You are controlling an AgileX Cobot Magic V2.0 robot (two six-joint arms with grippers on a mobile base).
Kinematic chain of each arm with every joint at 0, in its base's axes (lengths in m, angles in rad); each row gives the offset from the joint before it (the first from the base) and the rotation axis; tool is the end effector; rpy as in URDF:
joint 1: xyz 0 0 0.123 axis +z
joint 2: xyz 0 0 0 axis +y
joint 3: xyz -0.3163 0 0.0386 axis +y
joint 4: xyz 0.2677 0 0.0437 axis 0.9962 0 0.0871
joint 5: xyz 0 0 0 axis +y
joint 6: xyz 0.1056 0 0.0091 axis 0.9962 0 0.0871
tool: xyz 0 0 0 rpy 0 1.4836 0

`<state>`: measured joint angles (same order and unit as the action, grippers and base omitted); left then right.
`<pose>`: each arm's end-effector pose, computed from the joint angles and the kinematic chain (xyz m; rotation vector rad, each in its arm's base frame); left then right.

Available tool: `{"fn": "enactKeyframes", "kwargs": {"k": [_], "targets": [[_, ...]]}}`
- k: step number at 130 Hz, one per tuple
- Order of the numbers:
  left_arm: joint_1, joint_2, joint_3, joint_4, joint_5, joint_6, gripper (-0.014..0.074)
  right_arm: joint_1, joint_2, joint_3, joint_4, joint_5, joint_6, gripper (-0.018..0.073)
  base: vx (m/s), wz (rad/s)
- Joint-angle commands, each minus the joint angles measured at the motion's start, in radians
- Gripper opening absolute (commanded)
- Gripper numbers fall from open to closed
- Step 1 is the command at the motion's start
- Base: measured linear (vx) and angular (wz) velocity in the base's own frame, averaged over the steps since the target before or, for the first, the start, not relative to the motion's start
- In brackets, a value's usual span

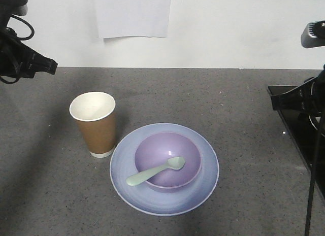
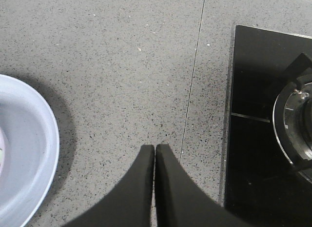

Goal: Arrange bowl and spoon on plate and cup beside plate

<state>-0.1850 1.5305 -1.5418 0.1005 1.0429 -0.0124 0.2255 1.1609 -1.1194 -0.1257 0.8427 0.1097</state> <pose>0.3506 -0.0563 0.4018 0.2443 2.4966 0.0489 0.2484 0.0468 0.3858 -0.1900 2.3518 0.0114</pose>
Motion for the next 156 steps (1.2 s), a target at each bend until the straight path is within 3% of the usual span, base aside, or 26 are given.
{"fn": "enactKeyframes", "kwargs": {"k": [1, 32, 61, 91, 102, 134, 156], "targets": [[0.002, -0.044, -0.027, 0.011, -0.043, -0.002, -0.0008, -0.006, -0.022, -0.027, -0.019, -0.057, 0.002, -0.0003, 0.00, 0.00], [0.045, -0.146, 0.027, -0.007, -0.101, 0.012, -0.0008, -0.006, -0.022, -0.027, -0.019, -0.057, 0.002, -0.0003, 0.00, 0.00], [0.138, -0.496, 0.465, -0.151, -0.480, 0.012, -0.0008, -0.006, -0.022, -0.027, -0.019, -0.057, 0.002, -0.0003, 0.00, 0.00], [0.146, -0.885, 1.010, -0.146, -0.909, 0.012, -0.0008, -0.006, -0.022, -0.027, -0.019, -0.057, 0.002, -0.0003, 0.00, 0.00], [0.149, -1.022, 1.184, -0.145, -1.013, 0.006, -0.0008, -0.006, -0.022, -0.027, -0.019, -0.057, 0.002, -0.0003, 0.00, 0.00], [0.207, -1.311, 1.441, -0.074, -1.043, -0.071, -0.0008, -0.006, -0.022, -0.027, -0.019, -0.057, 0.002, -0.0003, 0.00, 0.00], [0.211, -1.450, 1.542, -0.069, -1.043, -0.072, -0.0008, -0.006, -0.022, -0.027, -0.019, -0.057, 0.002, -0.0003, 0.00, 0.00]]}}
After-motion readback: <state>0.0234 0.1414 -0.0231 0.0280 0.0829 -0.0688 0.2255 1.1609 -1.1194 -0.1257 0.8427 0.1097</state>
